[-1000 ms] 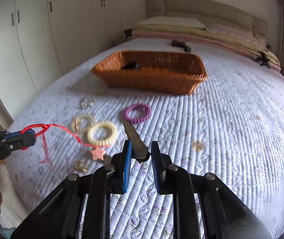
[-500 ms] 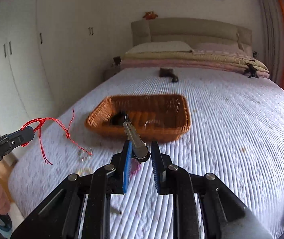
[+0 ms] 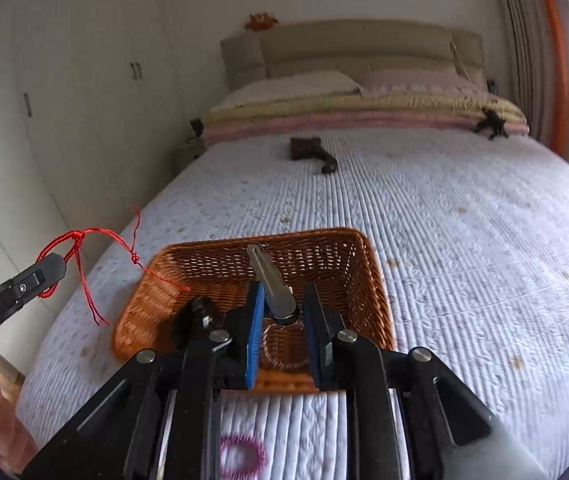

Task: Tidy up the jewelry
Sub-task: 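Lower the red cord and key into the basket while both grippers open, then move both open grippers back toward the bracelets and purple hair tie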

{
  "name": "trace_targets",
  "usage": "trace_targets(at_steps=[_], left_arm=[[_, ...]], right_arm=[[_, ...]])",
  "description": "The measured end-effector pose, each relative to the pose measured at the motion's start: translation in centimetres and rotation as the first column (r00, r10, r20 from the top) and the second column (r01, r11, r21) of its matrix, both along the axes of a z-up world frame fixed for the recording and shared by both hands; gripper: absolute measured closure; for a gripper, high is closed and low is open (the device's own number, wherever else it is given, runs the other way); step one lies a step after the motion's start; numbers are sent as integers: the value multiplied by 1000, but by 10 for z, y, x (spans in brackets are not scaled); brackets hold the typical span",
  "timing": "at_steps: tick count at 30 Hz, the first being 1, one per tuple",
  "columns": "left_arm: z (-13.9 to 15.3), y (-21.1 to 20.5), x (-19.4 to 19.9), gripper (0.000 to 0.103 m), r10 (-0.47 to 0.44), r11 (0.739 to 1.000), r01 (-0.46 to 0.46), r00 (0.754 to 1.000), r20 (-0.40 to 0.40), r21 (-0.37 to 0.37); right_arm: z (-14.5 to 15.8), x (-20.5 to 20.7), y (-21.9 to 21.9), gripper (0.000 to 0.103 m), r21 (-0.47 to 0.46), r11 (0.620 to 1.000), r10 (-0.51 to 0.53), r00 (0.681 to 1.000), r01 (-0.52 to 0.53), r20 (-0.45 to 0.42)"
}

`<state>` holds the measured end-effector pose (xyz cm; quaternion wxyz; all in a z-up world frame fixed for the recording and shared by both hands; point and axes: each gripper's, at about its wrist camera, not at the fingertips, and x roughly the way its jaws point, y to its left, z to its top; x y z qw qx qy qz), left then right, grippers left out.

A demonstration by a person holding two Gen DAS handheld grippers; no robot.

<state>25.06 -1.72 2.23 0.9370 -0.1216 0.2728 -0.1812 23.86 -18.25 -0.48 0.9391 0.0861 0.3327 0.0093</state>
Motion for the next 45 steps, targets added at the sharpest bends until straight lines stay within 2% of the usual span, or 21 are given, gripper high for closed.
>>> trace_targets(at_steps=[3, 6, 9, 12, 14, 15, 16, 17, 19, 21, 23, 24, 25, 26, 28, 29, 32, 35, 38, 42, 45], left_arm=[[-28, -5, 28, 99, 29, 999, -28, 997, -70, 19], [-56, -11, 45, 99, 46, 998, -41, 989, -139, 40], [-72, -15, 49, 99, 30, 999, -23, 985, -169, 41], [-72, -17, 46, 98, 31, 998, -21, 987, -158, 63], [-69, -16, 45, 90, 20, 999, -11, 985, -171, 51], [-67, -16, 43, 79, 20, 999, -12, 985, -169, 48], [-65, -15, 40, 56, 30, 998, -21, 986, -164, 55], [-64, -14, 41, 47, 37, 998, -28, 987, -159, 59], [-58, -12, 33, 42, 50, 997, -42, 991, -128, 65], [-54, -8, 26, 42, 48, 996, -39, 992, -120, 77], [-45, -5, 13, 42, 49, 994, -41, 996, -78, 99], [-39, -3, 2, 42, 58, 990, -52, 997, -44, 133], [-33, -1, -11, 42, 68, 984, -66, 998, -6, 167], [-30, 0, -19, 42, 71, 980, -73, 997, 17, 184], [-20, 5, -49, 42, 66, 971, -82, 995, 77, 223], [-18, 9, -58, 42, 63, 971, -81, 994, 88, 225], [-15, 25, -91, 42, 57, 977, -77, 993, 104, 198], [-20, 45, -117, 42, 77, 984, -89, 993, 87, 151], [-28, 56, -139, 42, 126, 977, -135, 990, 66, 168], [-41, 62, -162, 34, 168, 963, -181, 982, 82, 198], [-56, 63, -170, 34, 179, 959, -194, 980, 90, 207]], right_arm=[[-28, 34, -5, 81, 26, 1000, 0, 996, 3, -93], [-56, 63, -7, 81, 70, 998, 10, 977, 5, -211], [-68, 69, -6, 81, 81, 997, 27, 971, -8, -238], [-67, 68, -3, 80, 48, 999, 12, 973, -1, -232], [-67, 65, -2, 78, 43, 999, 19, 974, -10, -227], [-65, 63, -1, 78, 44, 999, 25, 975, -15, -221], [-63, 64, 0, 78, 41, 999, 24, 976, -16, -218], [-61, 63, 1, 78, 31, 999, 25, 976, -19, -214], [-58, 60, 1, 76, 18, 1000, 21, 978, -18, -206], [-51, 50, -1, 76, 17, 1000, 15, 985, -12, -175], [-40, 30, -3, 75, 12, 1000, 12, 992, -11, -127], [-35, 19, -2, 67, 9, 1000, 12, 995, -11, -97], [-27, 4, 0, 54, 0, 1000, 9, 998, -9, -55], [-20, -10, 3, 49, -16, 1000, 8, 1000, -8, -9], [-8, -48, 9, 27, -62, 998, -2, 997, 7, 73], [-4, -64, 10, 23, -77, 997, -6, 995, 14, 104], [5, -105, 18, 22, -110, 994, -5, 987, 23, 163], [6, -142, 26, 22, -146, 984, -70, 975, 102, 209], [-2, -161, 27, 21, -131, 986, -80, 980, 104, 180], [-24, -163, 27, 21, -126, 988, -70, 991, 85, 117], [-45, -159, 24, 12, -118, 987, -98, 991, 108, 93]])
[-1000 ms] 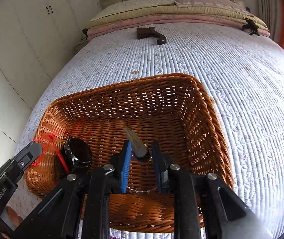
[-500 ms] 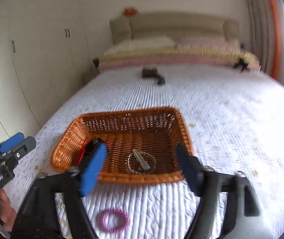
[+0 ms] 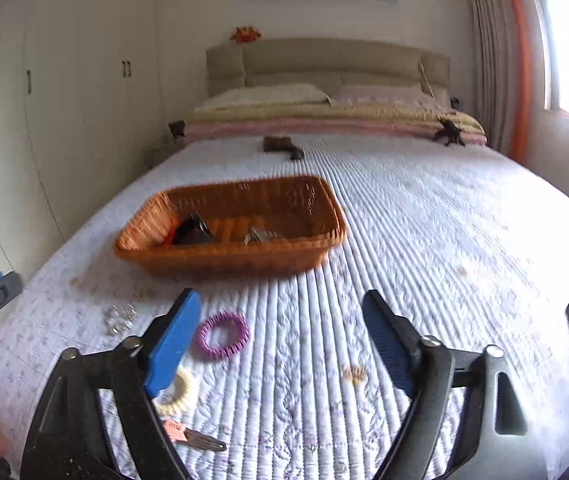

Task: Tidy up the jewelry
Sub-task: 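Move both open grippers back toward the bracelets and purple hair tie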

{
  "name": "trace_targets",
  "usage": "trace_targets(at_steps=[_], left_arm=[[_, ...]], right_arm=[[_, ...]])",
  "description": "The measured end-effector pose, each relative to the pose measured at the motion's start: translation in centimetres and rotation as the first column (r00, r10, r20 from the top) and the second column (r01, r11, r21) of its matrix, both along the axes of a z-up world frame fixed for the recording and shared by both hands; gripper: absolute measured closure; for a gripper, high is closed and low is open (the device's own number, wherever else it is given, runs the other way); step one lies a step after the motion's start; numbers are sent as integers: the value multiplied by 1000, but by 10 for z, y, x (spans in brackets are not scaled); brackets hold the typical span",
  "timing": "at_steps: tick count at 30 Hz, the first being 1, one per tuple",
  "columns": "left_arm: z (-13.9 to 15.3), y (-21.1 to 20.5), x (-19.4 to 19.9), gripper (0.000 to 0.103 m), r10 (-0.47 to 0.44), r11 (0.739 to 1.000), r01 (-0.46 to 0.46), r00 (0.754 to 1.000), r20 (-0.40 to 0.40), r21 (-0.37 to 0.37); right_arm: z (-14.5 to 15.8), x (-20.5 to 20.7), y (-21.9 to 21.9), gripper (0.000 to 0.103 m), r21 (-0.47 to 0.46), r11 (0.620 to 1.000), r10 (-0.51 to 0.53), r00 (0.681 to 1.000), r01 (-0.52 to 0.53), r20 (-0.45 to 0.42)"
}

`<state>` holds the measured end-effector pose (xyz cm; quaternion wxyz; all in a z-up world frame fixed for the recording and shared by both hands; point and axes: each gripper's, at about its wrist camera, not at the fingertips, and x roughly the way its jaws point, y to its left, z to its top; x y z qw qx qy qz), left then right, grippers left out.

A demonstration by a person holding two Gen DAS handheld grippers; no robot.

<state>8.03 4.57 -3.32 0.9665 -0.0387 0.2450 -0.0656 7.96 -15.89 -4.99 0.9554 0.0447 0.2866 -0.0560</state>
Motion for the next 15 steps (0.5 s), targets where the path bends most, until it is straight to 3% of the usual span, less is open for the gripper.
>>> trace_targets(at_steps=[7, 12, 15], left_arm=[[-29, -3, 11, 34, -66, 997, 63, 994, -91, -41], [-53, -8, 31, 34, -159, 982, 132, 962, -223, -132], [-60, -25, 41, 34, -182, 983, 163, 941, -284, -88]], right_arm=[[-35, 19, 5, 8, -46, 999, -21, 994, 16, -104], [-36, 40, 10, 8, -68, 998, -9, 990, -1, -142], [-42, 64, 15, 23, -99, 994, 15, 979, -36, -203]])
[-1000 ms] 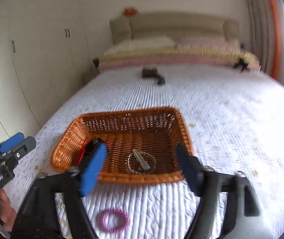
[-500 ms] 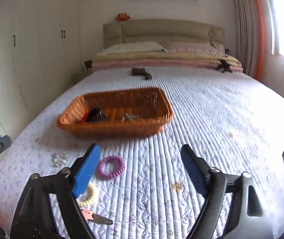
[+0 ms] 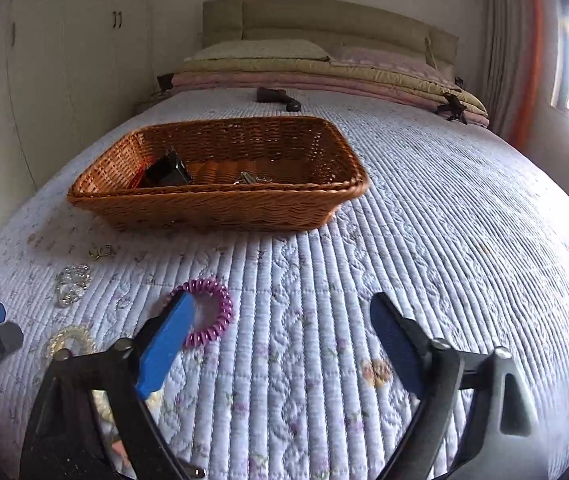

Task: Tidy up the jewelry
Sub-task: 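Move both open grippers back toward the bracelets and purple hair tie, then grasp a clear bead bracelet with the left gripper while the right gripper grasps the purple coil hair tie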

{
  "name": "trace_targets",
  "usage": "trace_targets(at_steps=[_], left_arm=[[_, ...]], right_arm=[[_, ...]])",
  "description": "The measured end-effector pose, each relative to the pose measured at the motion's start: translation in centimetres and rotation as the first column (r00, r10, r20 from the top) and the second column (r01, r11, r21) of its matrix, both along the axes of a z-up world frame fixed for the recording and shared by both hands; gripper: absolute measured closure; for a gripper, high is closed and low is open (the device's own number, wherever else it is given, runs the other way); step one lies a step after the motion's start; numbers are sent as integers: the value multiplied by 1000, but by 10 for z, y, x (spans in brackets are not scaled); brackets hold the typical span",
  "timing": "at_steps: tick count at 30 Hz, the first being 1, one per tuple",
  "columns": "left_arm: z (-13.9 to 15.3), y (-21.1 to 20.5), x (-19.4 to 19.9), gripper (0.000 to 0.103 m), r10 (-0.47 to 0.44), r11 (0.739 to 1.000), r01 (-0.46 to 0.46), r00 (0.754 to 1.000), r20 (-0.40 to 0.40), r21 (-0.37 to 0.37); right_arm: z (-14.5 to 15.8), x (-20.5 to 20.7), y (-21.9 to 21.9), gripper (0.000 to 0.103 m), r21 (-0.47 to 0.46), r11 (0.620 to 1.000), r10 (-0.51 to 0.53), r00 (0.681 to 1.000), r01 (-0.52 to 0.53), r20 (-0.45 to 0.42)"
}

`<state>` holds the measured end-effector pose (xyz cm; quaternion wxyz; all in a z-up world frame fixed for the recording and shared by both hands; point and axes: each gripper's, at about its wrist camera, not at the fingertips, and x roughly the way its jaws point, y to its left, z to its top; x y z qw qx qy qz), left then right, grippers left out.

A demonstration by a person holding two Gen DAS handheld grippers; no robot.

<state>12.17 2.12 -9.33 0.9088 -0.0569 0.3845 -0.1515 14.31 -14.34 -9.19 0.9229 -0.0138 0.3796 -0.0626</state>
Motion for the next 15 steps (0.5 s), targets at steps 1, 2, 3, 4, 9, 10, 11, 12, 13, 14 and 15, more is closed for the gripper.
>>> trace_targets(at_steps=[1, 2, 3, 4, 9, 10, 11, 12, 13, 14, 15], left_arm=[[-1, -4, 2, 34, -6, 1000, 6, 1000, -5, 8], [-2, -6, 3, 35, -13, 1000, 13, 1000, -10, 9], [-4, -8, 5, 35, -23, 1000, 23, 999, -24, 8], [-6, -10, 6, 35, -33, 999, 33, 999, -30, 9], [-16, -22, 11, 52, -75, 996, 78, 994, -76, 41], [-19, -26, 13, 53, -72, 995, 78, 994, -85, 65], [-19, -28, 14, 54, -69, 994, 76, 994, -84, 82], [-19, -31, 14, 54, -71, 992, 78, 994, -78, 98], [-19, -34, 13, 54, -76, 991, 84, 994, -77, 106], [-20, -35, 15, 56, -77, 990, 85, 994, -77, 113], [-21, -37, 15, 61, -70, 988, 80, 995, -75, 132]], right_arm=[[-3, 5, 0, 33, 16, 1000, 18, 1000, -18, -18], [-8, 12, -1, 39, 55, 998, 42, 998, -39, -45], [-12, 16, -2, 48, 80, 996, 54, 996, -49, -67], [-16, 19, -2, 51, 102, 993, 68, 994, -59, -86], [-23, 20, 6, 51, 90, 991, 111, 988, -101, -108], [-24, 20, 8, 51, 86, 991, 114, 987, -105, -112], [-25, 21, 10, 51, 80, 991, 115, 986, -106, -120], [-27, 23, 12, 51, 72, 992, 116, 984, -107, -134], [-28, 23, 12, 52, 73, 991, 117, 984, -108, -135], [-28, 23, 12, 52, 74, 991, 119, 984, -110, -134], [-28, 23, 12, 54, 74, 991, 121, 983, -111, -135]])
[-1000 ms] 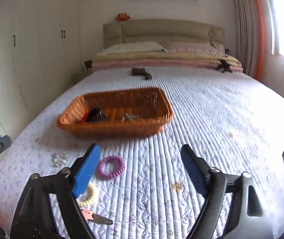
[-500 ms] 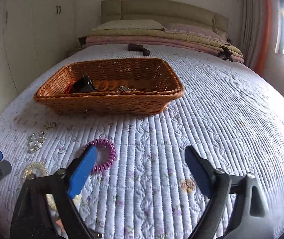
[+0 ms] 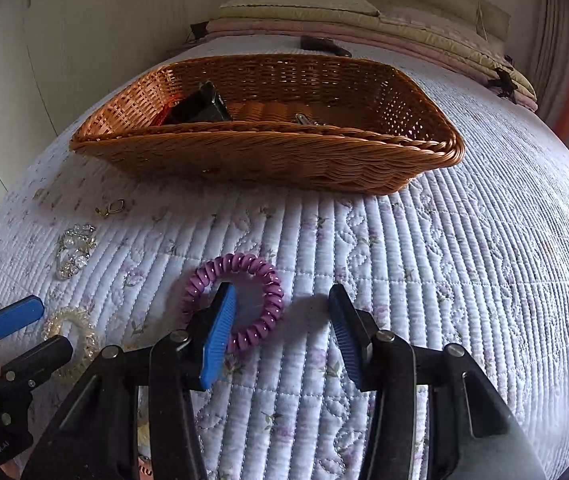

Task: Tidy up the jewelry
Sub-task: 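Grasp a clear bead bracelet with the left gripper while the right gripper grasps the purple coil hair tie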

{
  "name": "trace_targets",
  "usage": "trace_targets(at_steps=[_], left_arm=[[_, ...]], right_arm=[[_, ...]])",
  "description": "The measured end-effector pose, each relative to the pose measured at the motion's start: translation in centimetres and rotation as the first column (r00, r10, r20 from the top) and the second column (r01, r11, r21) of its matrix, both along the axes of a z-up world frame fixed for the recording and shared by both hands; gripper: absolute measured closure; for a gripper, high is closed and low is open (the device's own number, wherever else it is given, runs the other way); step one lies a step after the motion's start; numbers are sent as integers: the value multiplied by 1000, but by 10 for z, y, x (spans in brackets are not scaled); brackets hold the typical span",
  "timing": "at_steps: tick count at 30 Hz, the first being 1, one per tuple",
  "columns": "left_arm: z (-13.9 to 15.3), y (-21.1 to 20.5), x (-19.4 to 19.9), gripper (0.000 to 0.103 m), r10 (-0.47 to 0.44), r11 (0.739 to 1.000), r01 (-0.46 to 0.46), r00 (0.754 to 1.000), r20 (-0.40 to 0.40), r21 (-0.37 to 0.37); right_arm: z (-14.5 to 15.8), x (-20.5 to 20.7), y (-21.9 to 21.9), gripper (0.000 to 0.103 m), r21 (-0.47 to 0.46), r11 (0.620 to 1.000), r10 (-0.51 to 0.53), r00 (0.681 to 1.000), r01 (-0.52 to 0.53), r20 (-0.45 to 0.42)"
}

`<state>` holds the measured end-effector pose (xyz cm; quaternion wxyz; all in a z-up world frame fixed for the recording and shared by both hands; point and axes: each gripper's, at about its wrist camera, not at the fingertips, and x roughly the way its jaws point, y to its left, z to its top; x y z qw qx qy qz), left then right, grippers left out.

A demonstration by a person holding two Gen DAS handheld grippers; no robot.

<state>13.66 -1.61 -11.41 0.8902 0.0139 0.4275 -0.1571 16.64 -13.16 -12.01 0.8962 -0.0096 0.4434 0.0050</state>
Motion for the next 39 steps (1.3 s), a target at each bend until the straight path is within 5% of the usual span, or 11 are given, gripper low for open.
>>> trace_targets(at_steps=[3, 6, 8, 24, 32, 39], left_arm=[[0, -4, -1, 78, -2, 1000, 2, 1000, 15, 26], [0, -5, -3, 89, -11, 999, 10, 1000, 25, 34], [0, -5, -4, 91, -18, 999, 17, 999, 31, 34], [21, 7, -28, 94, -49, 995, 60, 988, 146, -75], [72, 7, -29, 94, -7, 990, 42, 968, 251, -134], [129, -3, 25, 94, 34, 986, 20, 946, 323, -164]], right_arm=[[-4, 4, 8, 66, -20, 1000, 23, 1000, -23, 6], [-5, 2, 17, 85, -54, 998, 36, 999, -35, 19], [-5, 0, 18, 88, -58, 998, 41, 999, -40, 25], [26, -32, -21, 91, 146, 988, 34, 993, -51, 112], [79, -52, -26, 91, 143, 989, 6, 971, -41, 238], [130, -14, -36, 91, 97, 995, -25, 955, -4, 296]])
